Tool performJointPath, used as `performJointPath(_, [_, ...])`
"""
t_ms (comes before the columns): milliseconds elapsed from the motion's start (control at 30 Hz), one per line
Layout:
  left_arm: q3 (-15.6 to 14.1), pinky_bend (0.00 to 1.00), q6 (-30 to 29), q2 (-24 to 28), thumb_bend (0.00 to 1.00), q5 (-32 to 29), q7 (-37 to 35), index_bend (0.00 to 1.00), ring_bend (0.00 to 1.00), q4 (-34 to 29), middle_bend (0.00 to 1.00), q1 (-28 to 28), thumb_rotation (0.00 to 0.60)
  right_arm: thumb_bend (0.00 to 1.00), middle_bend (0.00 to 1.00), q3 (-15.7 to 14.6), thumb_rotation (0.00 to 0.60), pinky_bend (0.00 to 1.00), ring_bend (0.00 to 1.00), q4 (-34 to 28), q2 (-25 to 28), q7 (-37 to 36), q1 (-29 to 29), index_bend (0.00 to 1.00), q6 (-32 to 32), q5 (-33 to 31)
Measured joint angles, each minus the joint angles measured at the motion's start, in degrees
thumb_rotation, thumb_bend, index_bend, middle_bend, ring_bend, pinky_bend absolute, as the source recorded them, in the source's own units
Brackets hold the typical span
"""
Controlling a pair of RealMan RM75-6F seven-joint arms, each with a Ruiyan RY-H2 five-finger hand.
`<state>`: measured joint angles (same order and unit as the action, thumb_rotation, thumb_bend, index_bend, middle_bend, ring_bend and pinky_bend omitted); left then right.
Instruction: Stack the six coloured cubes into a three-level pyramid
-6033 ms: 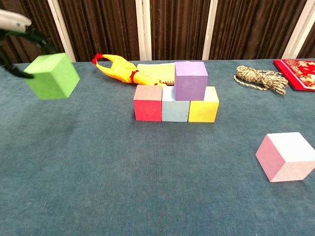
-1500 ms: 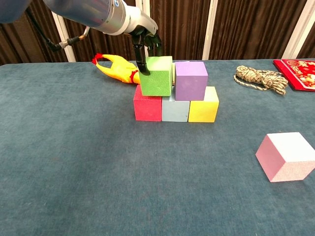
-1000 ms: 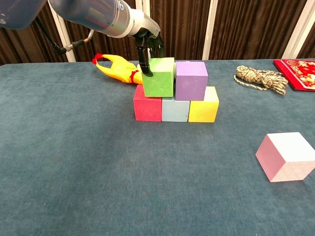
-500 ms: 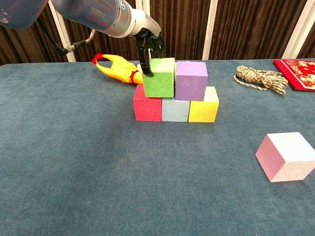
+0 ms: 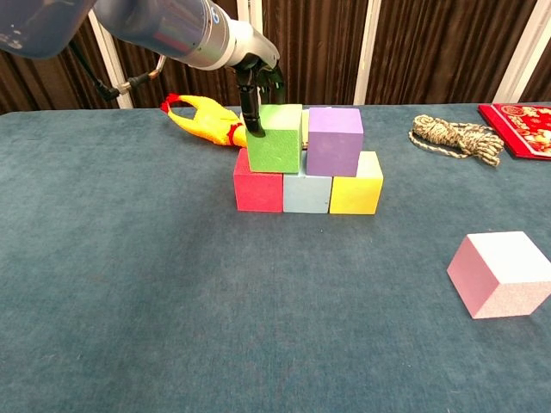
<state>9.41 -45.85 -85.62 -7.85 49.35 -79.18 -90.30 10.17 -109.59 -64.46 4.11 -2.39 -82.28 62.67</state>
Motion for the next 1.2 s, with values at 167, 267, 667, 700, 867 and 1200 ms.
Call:
performJointPath(167, [0.31,0.0,-0.22,-0.21,0.44,0.21,0.34,0.33,0.02,0.04,0.26,0.18,0.6,0.25,0.03,-0.03,0.6,0.0,0.0,-0.05,0.04,-0.01,0.01,0.06,0.02,0.01])
performJointPath(267, [0.33,0.0,-0.45,-0.36,0.44,0.2,0.74,0.33,0.02,0.18,0.26,0.27,0.6,0.25,0.03,-0.05,0.6,0.0,0.0,-0.04,0.06,-0.02,0.0,0.06,0.06,0.03])
performJointPath(667, [0.82,0.0,-0.56,-1.08,0.43,-0.47,1.88,0.33,0.02,0.56,0.26,0.51,0.6,0.25,0.03,0.0,0.6,0.0,0.0,0.0,0.09,-0.17,0.01,0.06,0.05,-0.05])
performJointPath(700, [0.92,0.0,-0.63,-1.11,0.43,-0.61,2.01,0.33,0.02,0.56,0.26,0.51,0.6,0.25,0.03,0.02,0.6,0.0,0.0,-0.02,0.13,-0.18,0.03,0.06,0.01,-0.04])
performJointPath(867, [1.45,0.0,-0.96,-1.14,0.42,-0.99,2.34,0.33,0.02,0.49,0.26,0.57,0.6,0.25,0.03,0.02,0.6,0.0,0.0,-0.01,0.18,-0.22,-0.02,0.06,0.17,-0.14])
performJointPath(1200, [2.1,0.0,-1.17,-1.0,0.39,-2.37,3.36,0.3,0.02,0.2,0.23,0.72,0.6,0.25,0.03,-0.01,0.6,0.0,0.0,0.05,0.11,-0.09,-0.08,0.06,0.21,-0.16])
